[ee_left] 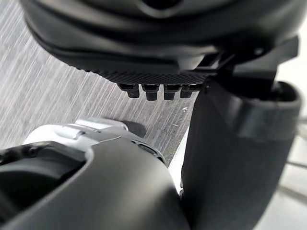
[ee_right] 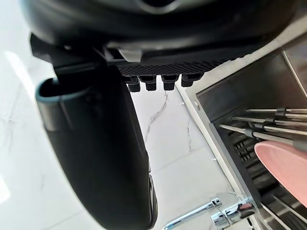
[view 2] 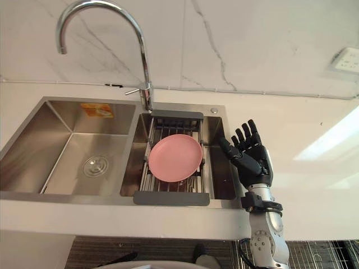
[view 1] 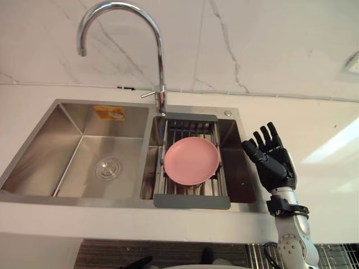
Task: Walk over to the sink, pick up the cup, carry it to the dishwasher, place the cup inside the dishwasher, then close the dishwasher door
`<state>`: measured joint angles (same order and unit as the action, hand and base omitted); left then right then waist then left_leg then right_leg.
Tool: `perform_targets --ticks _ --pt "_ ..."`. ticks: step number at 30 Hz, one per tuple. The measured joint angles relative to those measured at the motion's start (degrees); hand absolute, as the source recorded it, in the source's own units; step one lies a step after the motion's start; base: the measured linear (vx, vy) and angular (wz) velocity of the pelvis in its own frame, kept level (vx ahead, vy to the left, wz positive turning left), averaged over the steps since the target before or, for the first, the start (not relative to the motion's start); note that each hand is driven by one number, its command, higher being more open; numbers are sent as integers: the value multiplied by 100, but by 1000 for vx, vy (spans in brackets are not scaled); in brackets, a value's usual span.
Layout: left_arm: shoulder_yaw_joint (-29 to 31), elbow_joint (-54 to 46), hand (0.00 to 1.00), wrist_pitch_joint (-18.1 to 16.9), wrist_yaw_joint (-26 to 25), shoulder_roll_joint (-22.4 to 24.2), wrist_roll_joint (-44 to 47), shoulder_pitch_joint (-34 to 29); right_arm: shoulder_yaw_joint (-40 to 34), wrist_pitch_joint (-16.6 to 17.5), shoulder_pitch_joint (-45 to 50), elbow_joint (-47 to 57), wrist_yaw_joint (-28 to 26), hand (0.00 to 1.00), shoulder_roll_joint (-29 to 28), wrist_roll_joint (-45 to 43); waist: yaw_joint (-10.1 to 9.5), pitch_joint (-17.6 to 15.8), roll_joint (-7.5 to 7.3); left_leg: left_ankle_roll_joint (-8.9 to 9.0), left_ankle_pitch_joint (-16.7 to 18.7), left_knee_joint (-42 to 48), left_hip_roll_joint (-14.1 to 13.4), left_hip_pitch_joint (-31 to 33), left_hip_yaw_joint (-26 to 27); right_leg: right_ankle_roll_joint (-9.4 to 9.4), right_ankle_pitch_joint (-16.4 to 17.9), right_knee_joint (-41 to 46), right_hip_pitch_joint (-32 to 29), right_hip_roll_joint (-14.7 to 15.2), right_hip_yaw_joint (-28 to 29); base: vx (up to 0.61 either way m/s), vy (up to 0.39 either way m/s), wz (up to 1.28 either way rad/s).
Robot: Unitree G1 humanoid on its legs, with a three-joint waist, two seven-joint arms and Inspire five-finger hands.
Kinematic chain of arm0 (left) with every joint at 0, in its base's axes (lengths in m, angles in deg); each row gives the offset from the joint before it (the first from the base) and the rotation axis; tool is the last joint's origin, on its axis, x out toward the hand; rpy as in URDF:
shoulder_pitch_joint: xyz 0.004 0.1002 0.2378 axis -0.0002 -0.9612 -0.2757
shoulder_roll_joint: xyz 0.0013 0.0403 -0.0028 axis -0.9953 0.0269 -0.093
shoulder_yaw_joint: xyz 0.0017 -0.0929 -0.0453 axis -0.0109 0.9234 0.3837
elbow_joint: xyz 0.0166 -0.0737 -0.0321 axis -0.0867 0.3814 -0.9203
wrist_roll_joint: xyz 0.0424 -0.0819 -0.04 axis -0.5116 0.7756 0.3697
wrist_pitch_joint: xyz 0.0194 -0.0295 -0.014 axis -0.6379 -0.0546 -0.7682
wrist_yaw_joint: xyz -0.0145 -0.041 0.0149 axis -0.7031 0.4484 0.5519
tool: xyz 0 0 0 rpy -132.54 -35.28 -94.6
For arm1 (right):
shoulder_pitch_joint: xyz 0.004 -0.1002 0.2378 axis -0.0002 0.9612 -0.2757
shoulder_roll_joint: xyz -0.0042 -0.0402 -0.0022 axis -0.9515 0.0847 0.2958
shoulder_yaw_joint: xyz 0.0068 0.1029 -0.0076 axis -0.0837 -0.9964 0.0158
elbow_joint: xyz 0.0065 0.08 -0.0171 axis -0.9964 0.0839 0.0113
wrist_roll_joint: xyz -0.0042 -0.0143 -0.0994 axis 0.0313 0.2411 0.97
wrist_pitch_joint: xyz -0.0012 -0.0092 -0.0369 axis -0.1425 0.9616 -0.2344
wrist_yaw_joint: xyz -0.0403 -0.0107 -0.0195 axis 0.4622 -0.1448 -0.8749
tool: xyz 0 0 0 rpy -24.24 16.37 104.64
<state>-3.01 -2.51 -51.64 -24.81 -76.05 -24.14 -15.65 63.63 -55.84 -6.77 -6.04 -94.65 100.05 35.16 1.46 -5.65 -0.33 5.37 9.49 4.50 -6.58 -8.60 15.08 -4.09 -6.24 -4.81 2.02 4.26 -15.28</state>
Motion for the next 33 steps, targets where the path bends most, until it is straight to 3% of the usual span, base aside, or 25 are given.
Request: perform_targets --ticks 6,11,21,33 --pt "-139 -77 100 126 141 5 -607 83 7 3 -2 26 -54 100 370 1697 113 47 24 6 -1 -13 15 -13 206 -37 -25 -9 -41 1 69 -28 -3 -8" --pt "-335 -65 100 253 168 -30 -794 165 23 30 -13 313 -693 100 1163 2622 150 66 56 4 -2 -26 19 -42 287 -31 -81 -38 -70 -10 156 -80 -15 -9" --pt "-580 -57 100 474 179 -144 -780 236 143 255 -227 952 -1376 100 1838 3451 253 69 50 -80 -74 -60 -28 5 366 51 -98 -49 -131 -36 79 -96 -29 2" --pt "-794 -53 100 566 177 -193 -752 317 597 405 -418 947 -1150 100 2005 4850 257 109 65 -23 -133 -99 -131 -2 415 133 -134 -45 -126 -143 60 -12 -19 0"
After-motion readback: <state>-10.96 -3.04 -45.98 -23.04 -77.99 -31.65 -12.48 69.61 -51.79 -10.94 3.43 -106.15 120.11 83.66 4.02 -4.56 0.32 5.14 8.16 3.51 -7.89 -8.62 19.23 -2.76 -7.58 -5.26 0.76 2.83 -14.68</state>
